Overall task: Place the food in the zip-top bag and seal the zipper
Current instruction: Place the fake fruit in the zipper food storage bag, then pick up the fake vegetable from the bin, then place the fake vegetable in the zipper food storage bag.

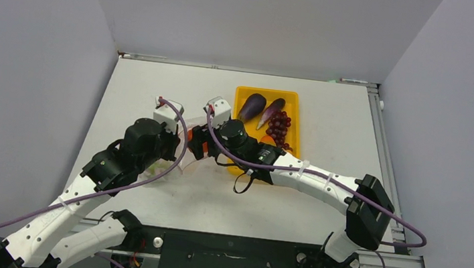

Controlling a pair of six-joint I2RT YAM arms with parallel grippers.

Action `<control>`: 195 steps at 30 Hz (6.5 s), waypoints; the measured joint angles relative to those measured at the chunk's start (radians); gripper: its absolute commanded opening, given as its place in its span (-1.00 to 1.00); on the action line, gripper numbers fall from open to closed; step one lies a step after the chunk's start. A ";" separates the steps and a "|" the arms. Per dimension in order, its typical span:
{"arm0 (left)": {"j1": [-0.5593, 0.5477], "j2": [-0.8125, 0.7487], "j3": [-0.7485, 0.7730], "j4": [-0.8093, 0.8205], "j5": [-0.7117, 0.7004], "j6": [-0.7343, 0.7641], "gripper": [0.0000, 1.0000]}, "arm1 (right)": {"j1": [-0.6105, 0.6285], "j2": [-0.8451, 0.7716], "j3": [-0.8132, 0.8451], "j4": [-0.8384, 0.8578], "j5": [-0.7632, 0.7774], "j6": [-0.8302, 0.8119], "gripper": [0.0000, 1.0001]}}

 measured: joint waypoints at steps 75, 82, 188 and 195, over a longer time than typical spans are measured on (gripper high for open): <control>0.000 0.001 0.000 0.000 0.003 0.000 -1.00 | -0.211 -0.337 -0.307 -0.294 0.443 0.145 0.93; 0.000 0.002 0.000 0.000 0.004 0.000 -1.00 | -0.247 -0.337 -0.357 -0.343 0.491 0.194 0.92; 0.001 0.011 -0.004 0.000 0.007 0.000 -1.00 | -0.160 -0.444 -0.326 -0.129 -0.043 0.104 -0.29; 0.002 0.011 -0.004 0.000 0.008 0.000 -1.00 | -0.113 -0.423 -0.286 -0.069 -0.108 0.094 -0.28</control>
